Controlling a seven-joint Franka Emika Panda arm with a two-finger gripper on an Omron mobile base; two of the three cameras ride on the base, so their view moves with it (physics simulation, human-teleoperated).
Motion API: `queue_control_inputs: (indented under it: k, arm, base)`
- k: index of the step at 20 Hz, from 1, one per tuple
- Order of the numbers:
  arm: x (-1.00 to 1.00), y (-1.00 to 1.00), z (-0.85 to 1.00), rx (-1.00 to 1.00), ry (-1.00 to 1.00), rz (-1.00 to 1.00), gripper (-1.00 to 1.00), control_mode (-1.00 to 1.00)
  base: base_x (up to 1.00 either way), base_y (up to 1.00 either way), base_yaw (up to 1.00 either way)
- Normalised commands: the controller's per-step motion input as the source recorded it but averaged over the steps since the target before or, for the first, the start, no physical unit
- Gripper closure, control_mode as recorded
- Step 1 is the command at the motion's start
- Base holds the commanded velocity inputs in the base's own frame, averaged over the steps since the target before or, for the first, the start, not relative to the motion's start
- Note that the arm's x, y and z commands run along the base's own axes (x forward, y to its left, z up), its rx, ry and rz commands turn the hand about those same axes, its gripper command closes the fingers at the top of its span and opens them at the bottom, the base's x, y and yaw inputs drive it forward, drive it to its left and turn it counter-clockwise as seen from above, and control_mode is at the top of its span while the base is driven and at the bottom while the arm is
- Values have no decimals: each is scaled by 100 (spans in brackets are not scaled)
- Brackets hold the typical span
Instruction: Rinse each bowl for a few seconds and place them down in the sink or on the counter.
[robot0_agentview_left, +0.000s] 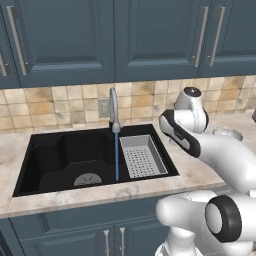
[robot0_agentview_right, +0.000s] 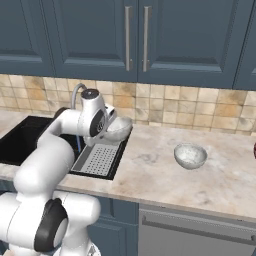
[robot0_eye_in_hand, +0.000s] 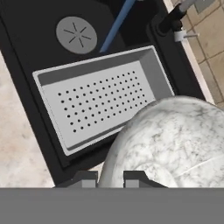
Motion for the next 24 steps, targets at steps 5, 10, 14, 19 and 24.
queue_control_inputs:
  k: [5,10,14,19,24]
  arm:
    - [-18,3,2,0,6,17,100,-100]
    - [-18,1,0,2,6,15,100,-100]
    - [-17,8,0,3,4,14,100,-100]
    - [-16,12,1,5,4,14,100,-100]
    - [-16,15,0,5,4,13,100,-100]
  base:
    - [0,0,0]
    - [0,0,0]
    - [0,0,0]
    - [0,0,0]
    - [0,0,0]
